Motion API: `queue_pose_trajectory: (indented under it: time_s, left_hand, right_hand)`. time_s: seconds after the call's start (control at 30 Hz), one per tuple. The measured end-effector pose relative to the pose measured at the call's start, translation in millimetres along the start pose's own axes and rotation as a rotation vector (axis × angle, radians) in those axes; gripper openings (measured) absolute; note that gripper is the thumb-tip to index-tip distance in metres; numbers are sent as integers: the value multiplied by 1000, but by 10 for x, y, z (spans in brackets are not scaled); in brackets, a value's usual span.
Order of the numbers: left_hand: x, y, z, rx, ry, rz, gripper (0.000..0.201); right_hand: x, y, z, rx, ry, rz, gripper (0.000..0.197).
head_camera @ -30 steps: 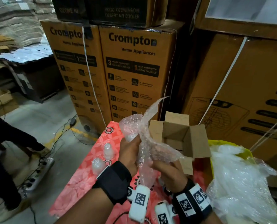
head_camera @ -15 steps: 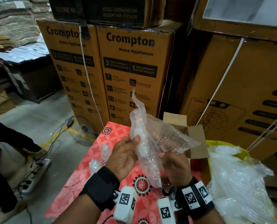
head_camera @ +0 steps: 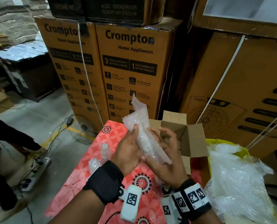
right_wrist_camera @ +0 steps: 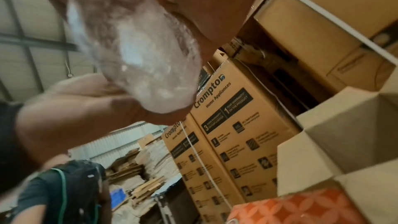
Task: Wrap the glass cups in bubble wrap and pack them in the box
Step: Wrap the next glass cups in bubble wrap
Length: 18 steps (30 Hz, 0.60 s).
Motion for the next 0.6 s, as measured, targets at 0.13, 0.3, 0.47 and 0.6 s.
queue_pose_trajectory:
  time_s: [0.13, 0.3, 0.47, 0.6]
  left_hand:
    - [19, 13, -4, -35, -19, 57, 47]
    - [-9, -39, -23, -62, -143, -94, 49]
    - [-26, -114, 24, -87, -185, -151, 47]
    - [-75, -163, -2, -85, -244, -245, 57]
  right_hand:
    - [130, 101, -41, 27, 60, 164, 87]
    - [114, 107, -60, 25, 18, -71, 68]
    - [39, 67, 29, 31, -35, -274, 62]
    - [-32, 64, 42, 35, -80, -302, 71]
Point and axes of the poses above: each hand's wrist, its own z-axis away from the middle knuckle, its own y-axis out of the back of the hand, x = y × z, the point moved 1 cm from there along -z, towards the middle knuckle, and after that the axes turned 15 degrees about -y, right-handed, at the moved point
